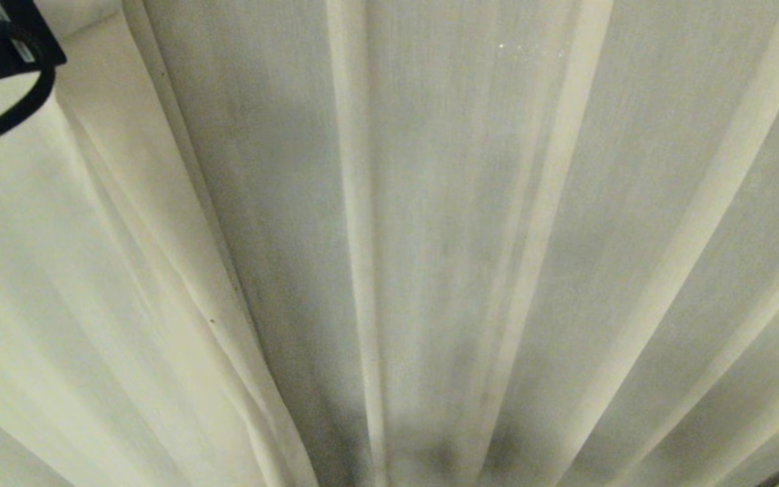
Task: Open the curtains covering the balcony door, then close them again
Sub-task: Close the inner curtains on both sides
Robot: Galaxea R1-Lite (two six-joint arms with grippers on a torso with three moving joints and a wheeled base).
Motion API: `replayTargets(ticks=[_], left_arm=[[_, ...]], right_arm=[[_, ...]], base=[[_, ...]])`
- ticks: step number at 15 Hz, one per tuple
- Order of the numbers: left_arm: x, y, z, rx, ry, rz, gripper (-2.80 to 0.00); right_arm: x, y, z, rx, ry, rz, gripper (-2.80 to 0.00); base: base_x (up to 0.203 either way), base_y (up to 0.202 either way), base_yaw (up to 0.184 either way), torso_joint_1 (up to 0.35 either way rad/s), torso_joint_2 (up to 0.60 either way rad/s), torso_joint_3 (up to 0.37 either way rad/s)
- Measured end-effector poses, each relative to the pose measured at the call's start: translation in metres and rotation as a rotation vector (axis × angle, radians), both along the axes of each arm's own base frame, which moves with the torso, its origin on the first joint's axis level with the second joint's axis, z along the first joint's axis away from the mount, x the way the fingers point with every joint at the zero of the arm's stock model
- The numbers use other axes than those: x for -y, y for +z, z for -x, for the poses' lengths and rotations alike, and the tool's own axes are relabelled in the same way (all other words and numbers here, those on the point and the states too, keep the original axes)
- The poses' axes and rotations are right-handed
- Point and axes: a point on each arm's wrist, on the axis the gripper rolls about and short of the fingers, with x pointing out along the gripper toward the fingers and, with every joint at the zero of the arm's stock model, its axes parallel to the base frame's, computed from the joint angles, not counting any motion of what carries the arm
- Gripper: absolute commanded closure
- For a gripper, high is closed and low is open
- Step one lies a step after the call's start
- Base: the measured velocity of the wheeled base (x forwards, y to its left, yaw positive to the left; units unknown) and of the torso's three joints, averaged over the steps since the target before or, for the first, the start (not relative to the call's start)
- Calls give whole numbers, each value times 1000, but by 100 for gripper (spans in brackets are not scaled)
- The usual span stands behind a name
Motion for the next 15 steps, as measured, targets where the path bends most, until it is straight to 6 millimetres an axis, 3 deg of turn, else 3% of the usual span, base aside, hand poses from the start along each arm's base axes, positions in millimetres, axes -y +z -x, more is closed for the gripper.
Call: replayTargets(ticks=[6, 15], left_arm=[[0, 0, 1, 3, -2, 0, 0], [-3, -1, 4, -3, 17, 8, 0]], right_arm=[[0, 0, 0, -1, 3, 0, 0], [0, 0, 0, 0, -1, 0, 0]], base=[[0, -166, 0, 0, 3, 4], [0, 0, 0, 0, 0, 0]])
